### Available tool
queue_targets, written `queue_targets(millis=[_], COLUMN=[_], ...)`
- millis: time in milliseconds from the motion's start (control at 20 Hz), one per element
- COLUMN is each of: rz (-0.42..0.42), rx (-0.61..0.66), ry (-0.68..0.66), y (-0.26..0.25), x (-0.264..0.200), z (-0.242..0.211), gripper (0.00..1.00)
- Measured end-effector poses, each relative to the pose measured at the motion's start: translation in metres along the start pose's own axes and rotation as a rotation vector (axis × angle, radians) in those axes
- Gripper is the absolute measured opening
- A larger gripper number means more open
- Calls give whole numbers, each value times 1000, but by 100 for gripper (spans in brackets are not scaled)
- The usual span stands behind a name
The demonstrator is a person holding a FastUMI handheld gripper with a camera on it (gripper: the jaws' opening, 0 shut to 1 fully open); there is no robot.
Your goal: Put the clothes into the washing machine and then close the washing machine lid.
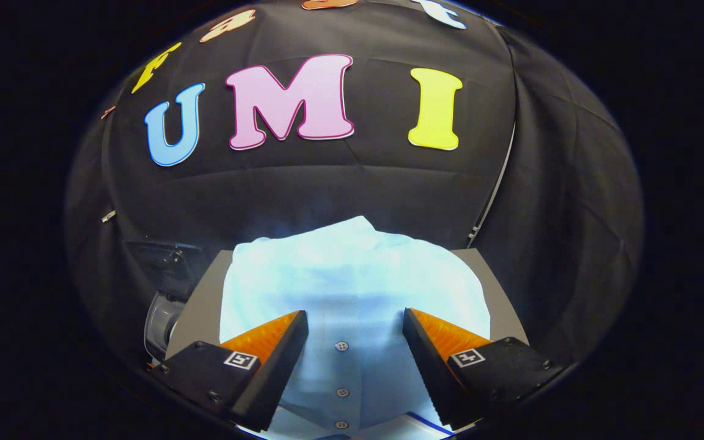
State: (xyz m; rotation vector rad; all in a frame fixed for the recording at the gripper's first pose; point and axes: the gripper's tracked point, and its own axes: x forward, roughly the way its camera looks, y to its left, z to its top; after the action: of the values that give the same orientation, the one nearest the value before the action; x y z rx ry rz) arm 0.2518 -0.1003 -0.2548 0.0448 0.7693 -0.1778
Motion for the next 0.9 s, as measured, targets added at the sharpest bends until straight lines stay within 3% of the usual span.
queue_targets(millis=[200,300,500,900], rz=[19,72,103,131], rx=[-4,-23,16,56], ry=[47,46,50,-16], y=[2,12,13,17], x=[4,8,7,-30], z=[-5,-8,-7,-2], gripper=[96,90,18,17])
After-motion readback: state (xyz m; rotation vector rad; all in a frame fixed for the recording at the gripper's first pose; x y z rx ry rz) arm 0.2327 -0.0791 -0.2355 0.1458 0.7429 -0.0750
